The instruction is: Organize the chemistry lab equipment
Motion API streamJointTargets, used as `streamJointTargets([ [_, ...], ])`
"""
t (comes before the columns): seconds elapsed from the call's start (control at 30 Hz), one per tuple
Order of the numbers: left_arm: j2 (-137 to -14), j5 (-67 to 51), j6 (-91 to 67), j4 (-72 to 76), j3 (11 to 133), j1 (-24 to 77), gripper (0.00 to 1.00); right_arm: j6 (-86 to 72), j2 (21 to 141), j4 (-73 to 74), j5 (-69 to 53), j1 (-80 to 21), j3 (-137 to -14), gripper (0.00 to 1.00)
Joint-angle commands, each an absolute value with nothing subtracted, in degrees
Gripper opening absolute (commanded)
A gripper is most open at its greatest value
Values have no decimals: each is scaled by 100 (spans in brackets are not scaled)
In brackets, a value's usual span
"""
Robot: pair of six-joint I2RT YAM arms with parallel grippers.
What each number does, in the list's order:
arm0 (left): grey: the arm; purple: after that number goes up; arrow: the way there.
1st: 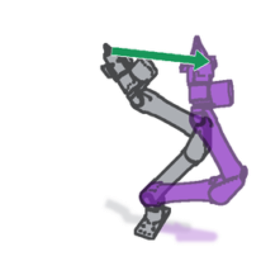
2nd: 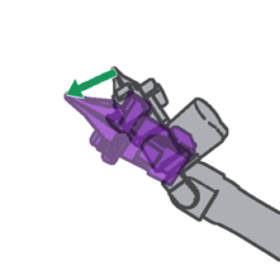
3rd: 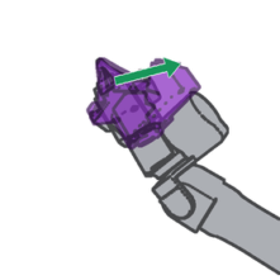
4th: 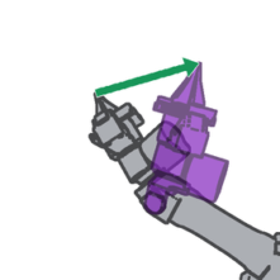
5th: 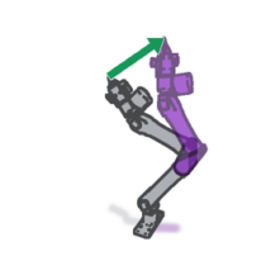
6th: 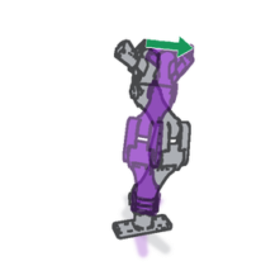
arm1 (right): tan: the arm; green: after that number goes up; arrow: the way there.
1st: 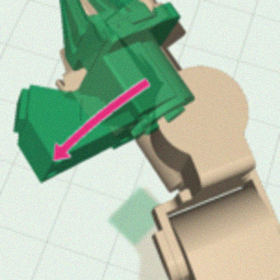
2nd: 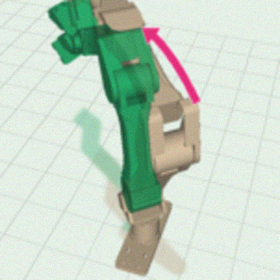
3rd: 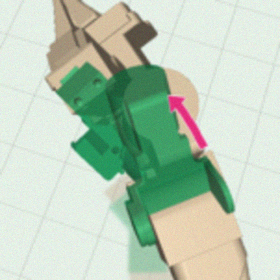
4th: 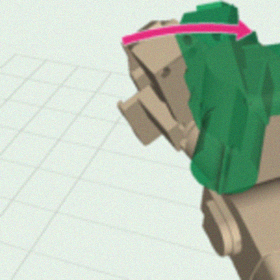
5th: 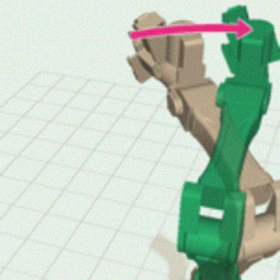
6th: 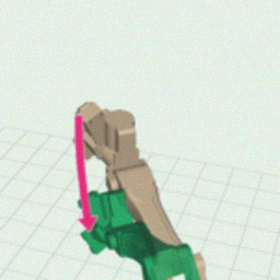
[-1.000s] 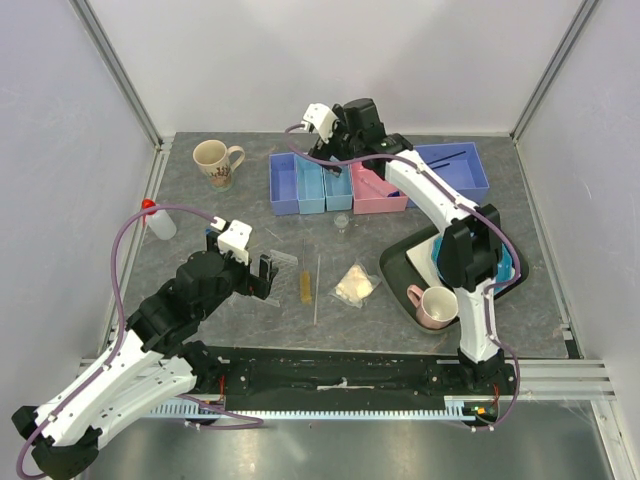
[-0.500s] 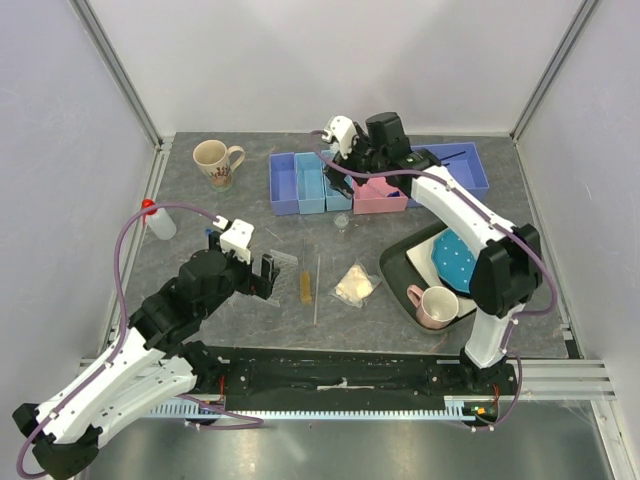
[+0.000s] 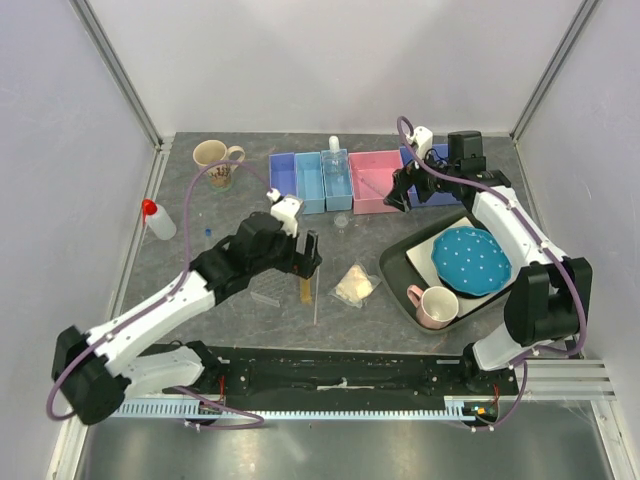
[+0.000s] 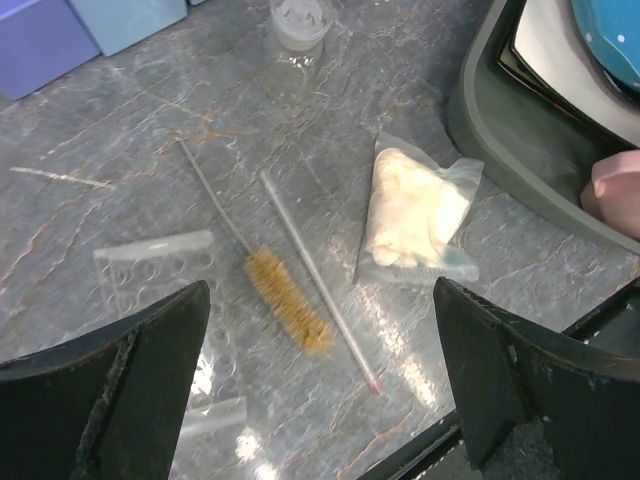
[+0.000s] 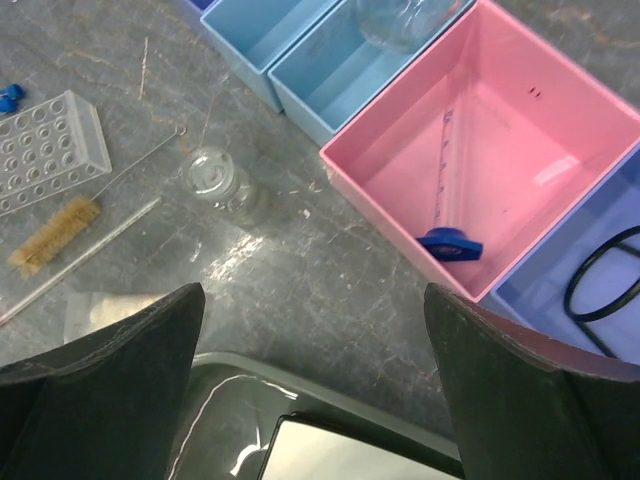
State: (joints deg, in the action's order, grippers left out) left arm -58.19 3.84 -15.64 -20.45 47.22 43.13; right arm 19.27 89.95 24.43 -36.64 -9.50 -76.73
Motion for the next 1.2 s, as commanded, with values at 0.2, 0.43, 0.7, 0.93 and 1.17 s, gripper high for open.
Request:
streamJointTargets([
  [0.2, -7584, 149, -2065, -1450, 6029, 4202, 100, 1960, 9123, 2417, -4421, -686, -7471, 98],
  [0.43, -8454, 88, -2689, -1432, 6511, 3938, 99, 2100, 9343, 2602, -4500, -694, -7576, 98],
  [0.7, -9376, 176, -2935, -1714, 7180, 3814, 96, 2188, 9343, 2619, -4509, -686, -7479, 98],
  [0.93, -10220, 474, -2795, -2451, 8199, 3814, 90, 2224, 9343, 2610, -4500, -694, -7444, 98],
  [1.17, -10292, 738, -2444, -2751, 8578, 3823, 90, 2197, 9369, 2584, -4518, -694, -7427, 98],
])
